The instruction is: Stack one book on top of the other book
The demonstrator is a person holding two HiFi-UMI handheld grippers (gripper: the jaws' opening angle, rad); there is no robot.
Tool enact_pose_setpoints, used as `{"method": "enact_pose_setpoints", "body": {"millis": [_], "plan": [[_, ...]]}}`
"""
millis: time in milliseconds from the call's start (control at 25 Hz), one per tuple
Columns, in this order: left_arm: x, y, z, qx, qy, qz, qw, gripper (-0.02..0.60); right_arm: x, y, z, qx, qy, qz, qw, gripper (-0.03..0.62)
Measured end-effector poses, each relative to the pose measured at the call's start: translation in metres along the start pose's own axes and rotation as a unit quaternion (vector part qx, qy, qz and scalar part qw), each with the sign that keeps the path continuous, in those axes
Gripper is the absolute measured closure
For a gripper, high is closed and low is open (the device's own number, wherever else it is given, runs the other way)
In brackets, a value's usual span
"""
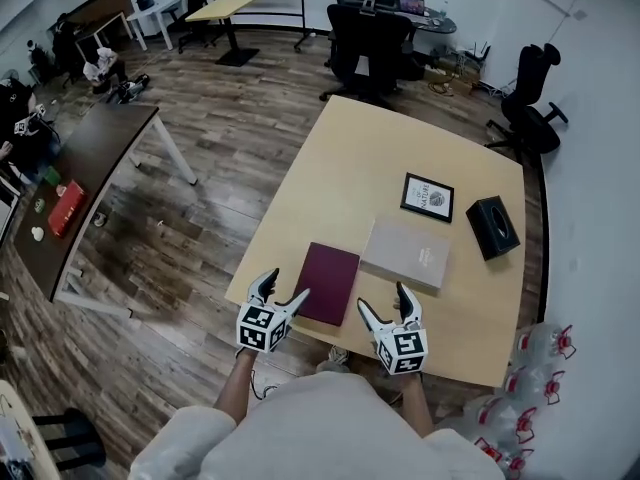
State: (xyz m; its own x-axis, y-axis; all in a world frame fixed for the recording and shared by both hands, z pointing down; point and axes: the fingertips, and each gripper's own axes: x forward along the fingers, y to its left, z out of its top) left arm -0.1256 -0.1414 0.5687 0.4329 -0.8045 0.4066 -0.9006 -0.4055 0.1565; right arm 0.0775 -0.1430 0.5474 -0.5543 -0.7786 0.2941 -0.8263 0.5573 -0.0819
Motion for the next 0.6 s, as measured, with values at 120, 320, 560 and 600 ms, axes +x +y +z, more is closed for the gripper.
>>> {"method": "enact_pose_setpoints", "body": {"millis": [120, 320, 560, 600], "plan": [[0.014, 0.004, -0.001, -0.007, 0.009, 0.012, 0.9999, 0.219, 0.013, -0.012, -0.001, 0.003, 0.007, 0.013, 1.000, 0.191], [0.029, 0.007, 0.002, -0.005, 0.019, 0.024, 0.9995, 0.219, 0.028, -0.024, -0.006, 0.011, 0.015, 0.031, 0.999, 0.191], [0.037, 0.011, 0.000, -0.002, 0.032, 0.030, 0.9990, 0.218, 0.039, -0.028, -0.014, 0.027, 0.023, 0.045, 0.998, 0.189], [0.037, 0.012, -0.001, -0.002, 0.034, 0.030, 0.9990, 0.218, 0.039, -0.027, -0.016, 0.029, 0.025, 0.046, 0.998, 0.189]]}}
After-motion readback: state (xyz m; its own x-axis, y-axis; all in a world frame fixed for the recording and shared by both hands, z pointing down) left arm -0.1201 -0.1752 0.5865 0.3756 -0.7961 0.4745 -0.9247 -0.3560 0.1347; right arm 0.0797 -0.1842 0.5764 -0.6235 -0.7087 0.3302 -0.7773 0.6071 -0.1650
